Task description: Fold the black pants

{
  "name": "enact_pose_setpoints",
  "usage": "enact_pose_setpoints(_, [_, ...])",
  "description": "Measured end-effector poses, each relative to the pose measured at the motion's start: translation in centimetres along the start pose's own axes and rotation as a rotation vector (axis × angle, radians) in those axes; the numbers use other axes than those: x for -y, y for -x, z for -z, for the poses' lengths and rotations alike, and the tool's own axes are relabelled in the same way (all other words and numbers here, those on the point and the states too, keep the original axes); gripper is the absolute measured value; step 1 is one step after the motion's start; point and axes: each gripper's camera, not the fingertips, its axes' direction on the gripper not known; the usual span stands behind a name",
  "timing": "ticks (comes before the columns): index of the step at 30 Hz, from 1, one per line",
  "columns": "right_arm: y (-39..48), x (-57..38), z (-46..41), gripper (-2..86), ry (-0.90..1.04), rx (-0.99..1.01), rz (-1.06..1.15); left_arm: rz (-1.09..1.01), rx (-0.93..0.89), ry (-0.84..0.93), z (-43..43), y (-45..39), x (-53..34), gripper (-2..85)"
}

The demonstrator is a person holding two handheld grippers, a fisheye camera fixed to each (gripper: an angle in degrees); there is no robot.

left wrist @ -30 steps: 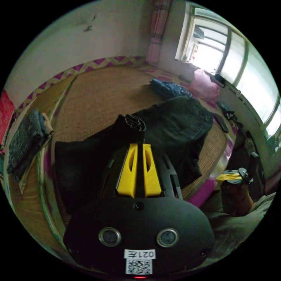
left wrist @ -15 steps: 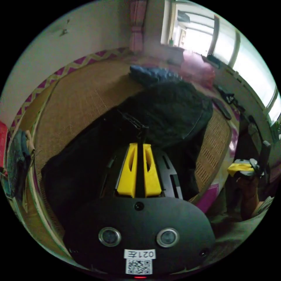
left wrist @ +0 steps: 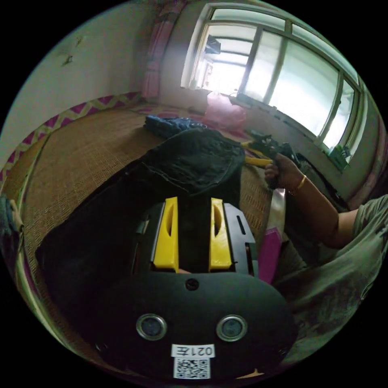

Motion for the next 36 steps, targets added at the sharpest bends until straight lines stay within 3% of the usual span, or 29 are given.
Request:
enact_pose_setpoints(9, [4.3, 0.1, -5.2, 6.3, -0.001, -0.053, -0.087, 0.088, 0.018, -0.097, 10.2, 1.8, -8.9, 9.2])
enact_pose_setpoints(15, [27.5, -6.7, -7.3, 6.0, -0.047, -0.182, 0.493, 0.228, -0.007, -0.16, 16.9, 5.7, -15.8, 7.8])
enact_pose_setpoints(17, [38.3, -14.0, -10.9, 5.9, -0.031, -0.248, 0.8, 0.268, -0.004, -0.199, 19.1, 6.8, -18.4, 7.5])
enact_pose_setpoints(22, [51.7, -35.1, -20.1, 5.3, 0.035, -0.256, 1.345, 0.327, 0.022, -0.243, 22.2, 8.4, -23.0, 6.9])
enact_pose_setpoints(24, [53.2, -43.2, -24.5, 5.2, 0.091, -0.257, 1.505, 0.348, 0.027, -0.241, 22.8, 9.1, -24.6, 6.7])
enact_pose_setpoints(28, [50.0, -57.7, -37.2, 4.9, 0.408, -0.382, 1.725, 0.402, 0.028, -0.229, 23.7, 10.9, -27.8, 6.6])
enact_pose_setpoints(31, [49.2, -61.1, -38.0, 4.7, 0.28, -0.399, 1.758, 0.424, 0.036, -0.238, 24.5, 12.0, -29.4, 6.5])
enact_pose_setpoints(36, [49.3, -63.4, -39.2, 4.6, 0.296, -0.422, 1.834, 0.451, 0.034, -0.263, 24.5, 14.1, -30.0, 6.5])
